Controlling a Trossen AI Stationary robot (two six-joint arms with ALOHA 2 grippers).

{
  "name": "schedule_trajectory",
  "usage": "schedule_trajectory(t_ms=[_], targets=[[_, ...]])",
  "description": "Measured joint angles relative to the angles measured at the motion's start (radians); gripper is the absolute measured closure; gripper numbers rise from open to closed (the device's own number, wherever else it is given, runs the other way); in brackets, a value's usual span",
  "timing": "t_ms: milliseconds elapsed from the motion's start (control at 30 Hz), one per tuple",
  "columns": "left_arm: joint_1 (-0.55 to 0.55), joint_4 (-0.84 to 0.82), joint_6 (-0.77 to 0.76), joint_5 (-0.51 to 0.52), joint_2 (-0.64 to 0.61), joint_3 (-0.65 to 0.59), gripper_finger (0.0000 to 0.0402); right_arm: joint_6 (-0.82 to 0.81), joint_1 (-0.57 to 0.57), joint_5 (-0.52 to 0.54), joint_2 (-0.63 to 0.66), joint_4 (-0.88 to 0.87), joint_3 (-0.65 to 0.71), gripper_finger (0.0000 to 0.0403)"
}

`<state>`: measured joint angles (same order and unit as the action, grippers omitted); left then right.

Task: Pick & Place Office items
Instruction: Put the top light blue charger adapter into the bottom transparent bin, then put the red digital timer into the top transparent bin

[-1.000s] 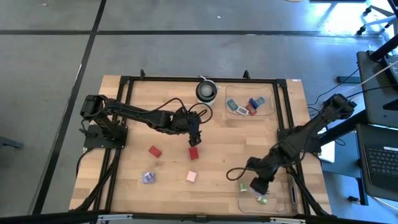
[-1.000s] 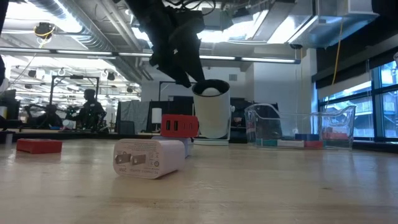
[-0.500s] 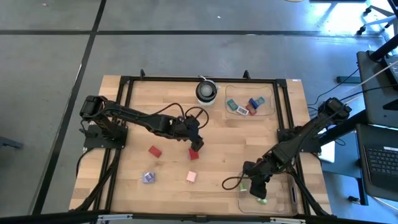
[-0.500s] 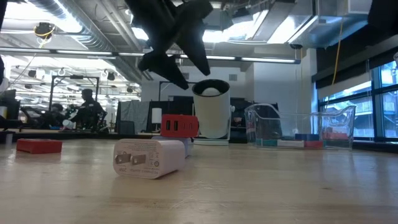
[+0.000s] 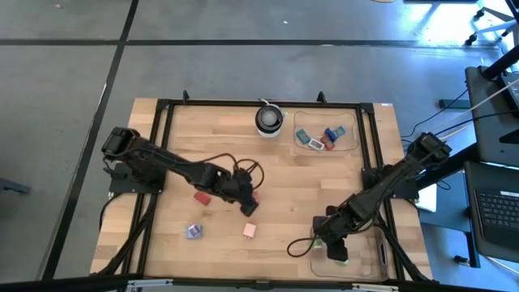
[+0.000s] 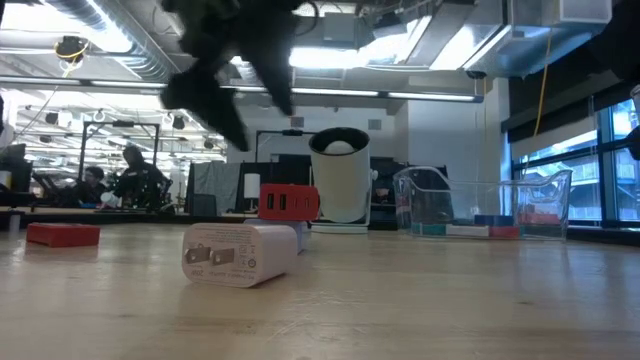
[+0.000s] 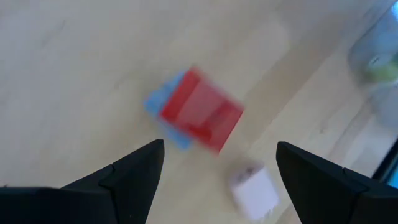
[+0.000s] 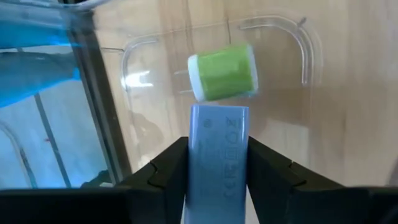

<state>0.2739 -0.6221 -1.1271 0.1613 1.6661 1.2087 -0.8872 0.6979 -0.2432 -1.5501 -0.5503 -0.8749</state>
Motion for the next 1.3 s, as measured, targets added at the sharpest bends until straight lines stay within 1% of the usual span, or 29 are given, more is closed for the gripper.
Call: schedule_trajectory(t_ms=[167,233,267,367,500,600,700,767,833,967,1100,1300], targets=[[0.068,-0.136,-0.073,0.000,0.000,0.000,0.0096,0.012,0.001,-0.001,0.000,0.001,0.000,0.0227],[0.092,-0.192,-0.054,0.000,0.000,0.000,0.0096,0.019,0.006,-0.004,0.000,0.002,0.000,0.0213],[0.105,-0.219,-0.017,0.000,0.000,0.000,0.0096,0.025,0.008,-0.006,0.000,0.002,-0.001,0.0206],[0.142,-0.290,0.173,-0.004,0.000,0.000,0.0096,0.033,0.014,-0.016,0.000,0.001,-0.001,0.0184],[0.183,-0.367,0.509,-0.026,0.000,0.000,0.0096,0.002,0.012,-0.100,0.002,0.000,-0.001,0.0163],[0.203,-0.418,0.725,-0.024,0.000,0.000,0.0096,-0.029,0.013,-0.138,0.011,0.000,-0.001,0.0157],[0.212,-0.478,0.864,-0.004,0.000,-0.002,0.0096,-0.070,0.013,-0.143,0.041,-0.002,-0.001,0.0158],[0.212,-0.506,0.901,0.028,-0.001,-0.017,0.0096,-0.090,0.013,-0.139,0.059,-0.002,-0.001,0.0160],[0.208,-0.538,0.904,0.051,-0.001,-0.038,0.0096,-0.105,0.013,-0.132,0.083,-0.004,-0.001,0.0163],[0.192,-0.542,0.947,0.047,-0.001,-0.116,0.0096,-0.146,0.013,-0.101,0.134,-0.004,-0.001,0.0168],[0.177,-0.501,0.986,0.017,-0.001,-0.193,0.0096,-0.155,0.013,-0.056,0.185,-0.005,-0.001,0.0170],[0.146,-0.430,1.056,0.027,-0.001,-0.260,0.0096,-0.154,-0.021,-0.034,0.230,-0.004,-0.001,0.0170]])
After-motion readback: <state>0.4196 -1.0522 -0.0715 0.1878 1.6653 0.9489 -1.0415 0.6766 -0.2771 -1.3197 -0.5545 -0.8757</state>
